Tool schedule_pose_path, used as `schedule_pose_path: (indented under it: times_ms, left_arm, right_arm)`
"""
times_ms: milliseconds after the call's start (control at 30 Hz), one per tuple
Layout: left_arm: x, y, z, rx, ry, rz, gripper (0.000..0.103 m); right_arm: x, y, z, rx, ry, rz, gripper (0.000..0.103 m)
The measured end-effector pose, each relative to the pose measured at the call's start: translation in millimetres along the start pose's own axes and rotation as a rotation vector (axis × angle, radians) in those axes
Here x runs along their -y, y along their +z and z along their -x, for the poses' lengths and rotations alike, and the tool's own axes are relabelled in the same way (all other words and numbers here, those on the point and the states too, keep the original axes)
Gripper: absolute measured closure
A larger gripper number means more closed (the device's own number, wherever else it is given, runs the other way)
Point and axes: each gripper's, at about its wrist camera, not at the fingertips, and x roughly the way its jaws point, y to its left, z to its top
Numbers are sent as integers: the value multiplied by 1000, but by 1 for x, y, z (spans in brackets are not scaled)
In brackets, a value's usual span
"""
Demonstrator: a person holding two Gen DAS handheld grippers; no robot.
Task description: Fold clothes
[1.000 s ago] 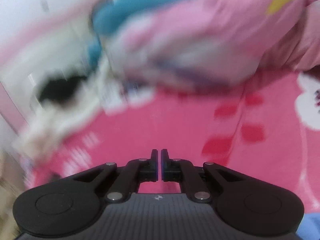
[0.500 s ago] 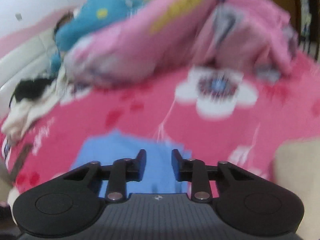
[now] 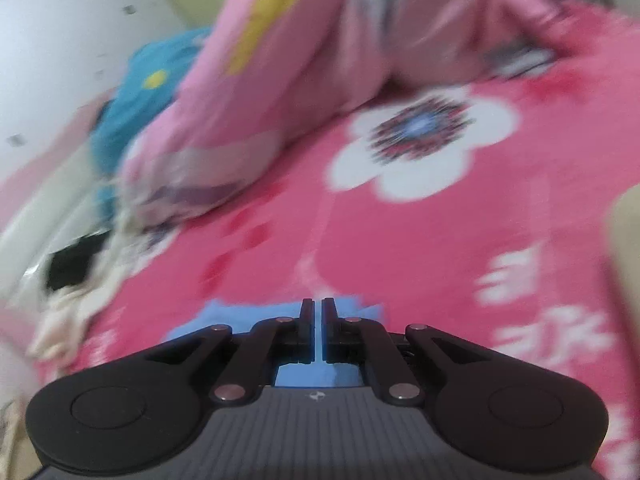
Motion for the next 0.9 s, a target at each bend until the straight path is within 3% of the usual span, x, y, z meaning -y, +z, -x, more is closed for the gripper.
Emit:
schedule_pose_path:
  times_ms: [67,167,333,500,567,633,667,767,900]
  left_arm:
    - [1,0,0,-1,3,7,91]
    - [6,2,-2,-1,13,-7,90]
    - [7,4,-5,-9,10,-9,89]
    - [11,6,-7,-15,26,-13,89]
    - [12,6,-8,-15,32,-13,89]
    - [11,7,-7,-18,32,-10,87]
    - [11,7,-7,-21,32,-8,87]
    - [13,7,-6,-27,39,-19,85]
    - [19,6,-9,-29,53,-39,81]
  right_arm:
    - [9,-3,-13,-30,-147,17,103]
    - [14,-7,15,48,-253,-8,98]
    - [-20,-31,106,114,-105,139,97]
    - [-59,-101,148,12,40,452,97]
    - [-57,-137,144,-73,-8,534,96]
    - [-40,-162,138,-134,-150,561,99]
    - [-31,-167,152,-82,-140,513,98]
    - [-29,-161,180,-3,-262,427,93]
    - [-49,-158,191,103,-123,433,93]
